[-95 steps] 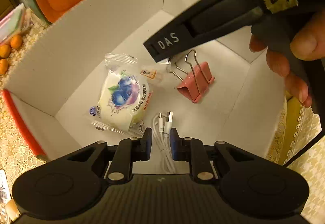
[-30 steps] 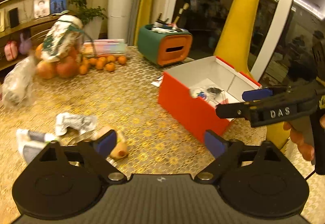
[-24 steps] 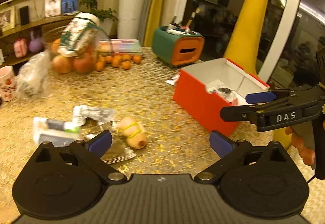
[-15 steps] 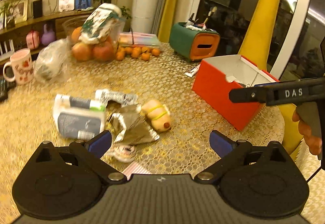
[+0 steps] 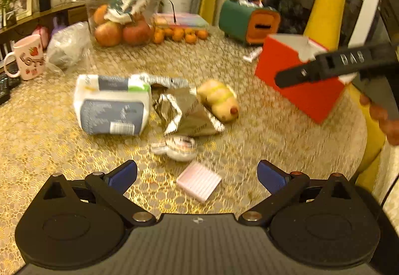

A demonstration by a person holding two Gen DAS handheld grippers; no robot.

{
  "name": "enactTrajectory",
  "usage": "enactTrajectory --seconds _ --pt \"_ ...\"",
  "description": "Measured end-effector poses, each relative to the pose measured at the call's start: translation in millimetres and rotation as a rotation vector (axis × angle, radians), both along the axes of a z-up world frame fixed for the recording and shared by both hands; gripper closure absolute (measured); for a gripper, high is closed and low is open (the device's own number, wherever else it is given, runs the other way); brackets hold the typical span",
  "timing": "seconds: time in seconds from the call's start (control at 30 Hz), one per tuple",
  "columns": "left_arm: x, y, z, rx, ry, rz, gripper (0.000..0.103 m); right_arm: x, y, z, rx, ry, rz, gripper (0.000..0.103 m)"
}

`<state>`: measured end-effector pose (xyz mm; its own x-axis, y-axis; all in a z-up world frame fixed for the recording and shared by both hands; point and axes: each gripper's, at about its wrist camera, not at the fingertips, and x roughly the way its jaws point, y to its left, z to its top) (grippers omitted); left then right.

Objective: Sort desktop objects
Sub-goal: 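Move both tools back over the cluttered table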

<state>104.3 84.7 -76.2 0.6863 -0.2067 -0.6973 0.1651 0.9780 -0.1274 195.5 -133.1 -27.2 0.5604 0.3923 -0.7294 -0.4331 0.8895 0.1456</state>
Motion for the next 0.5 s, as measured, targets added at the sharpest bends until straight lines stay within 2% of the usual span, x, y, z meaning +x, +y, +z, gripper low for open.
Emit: enactTrajectory --seconds 0.2,0.5 --pt "5.5 -2.8 -22.5 0.027 0.025 -0.024 0.000 16.3 10.3 -20.6 -0.027 0.036 0.009 0.007" --pt "14.1 -15.0 -41.2 0.103 0.005 -0.082 0.000 41.1 28.4 -50.3 -0.054 0.085 0.028 0.008"
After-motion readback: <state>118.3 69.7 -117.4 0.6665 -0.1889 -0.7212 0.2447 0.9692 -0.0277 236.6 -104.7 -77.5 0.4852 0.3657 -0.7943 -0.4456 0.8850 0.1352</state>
